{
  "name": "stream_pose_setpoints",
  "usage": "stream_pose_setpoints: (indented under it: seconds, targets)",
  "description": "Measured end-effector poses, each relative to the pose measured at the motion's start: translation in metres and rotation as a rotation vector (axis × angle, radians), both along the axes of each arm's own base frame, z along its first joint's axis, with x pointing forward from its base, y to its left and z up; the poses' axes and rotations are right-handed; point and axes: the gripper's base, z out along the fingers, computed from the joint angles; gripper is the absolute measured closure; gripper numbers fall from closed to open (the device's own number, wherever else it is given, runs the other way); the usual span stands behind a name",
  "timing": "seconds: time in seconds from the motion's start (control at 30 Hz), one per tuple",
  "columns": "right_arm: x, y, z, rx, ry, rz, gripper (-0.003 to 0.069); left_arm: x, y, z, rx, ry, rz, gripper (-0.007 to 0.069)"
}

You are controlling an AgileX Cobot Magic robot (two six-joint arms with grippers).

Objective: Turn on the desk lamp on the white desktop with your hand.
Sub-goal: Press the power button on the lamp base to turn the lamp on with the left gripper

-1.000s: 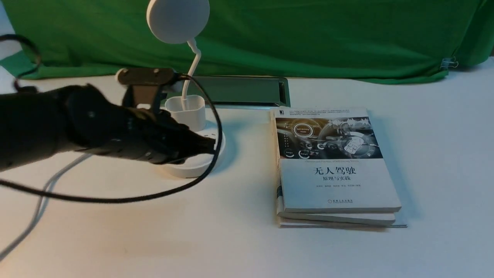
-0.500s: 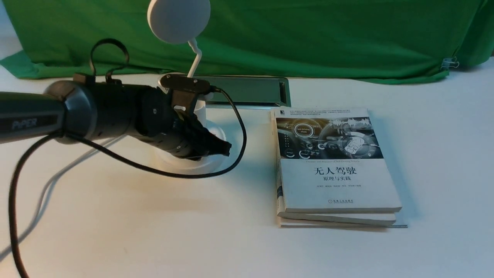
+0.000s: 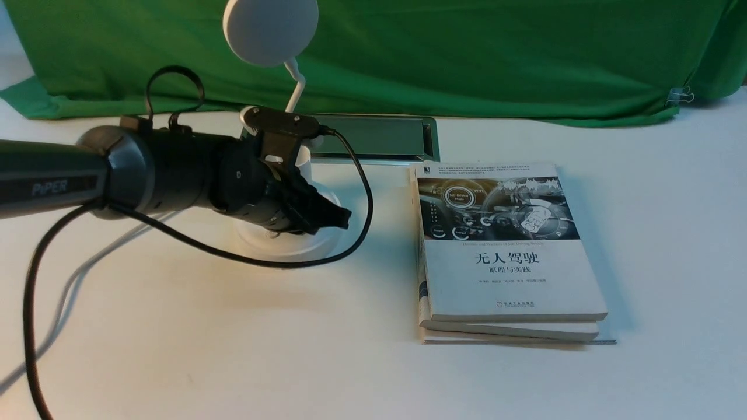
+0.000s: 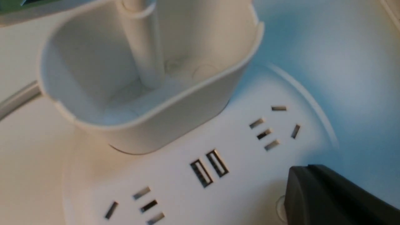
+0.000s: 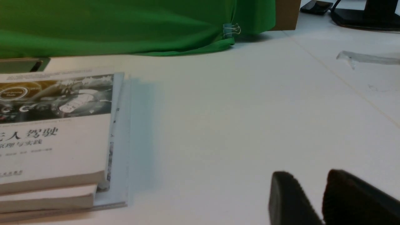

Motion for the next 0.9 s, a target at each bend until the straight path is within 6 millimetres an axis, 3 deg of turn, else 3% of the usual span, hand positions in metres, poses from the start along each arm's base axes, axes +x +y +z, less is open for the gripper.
stream_pose_setpoints:
  seconds: [0.5, 0.9]
  targets:
    - [0.0, 0.0, 0.0, 0.0, 0.0, 0.0, 0.0418, 0.004, -0.002, -0.007, -0.036, 0.026, 0.05, 0.0622]
    - [0.0, 0.0, 0.0, 0.0, 0.0, 0.0, 0.0418, 0.006, -0.004, 0.012, -0.039, 0.046, 0.039, 0.0622]
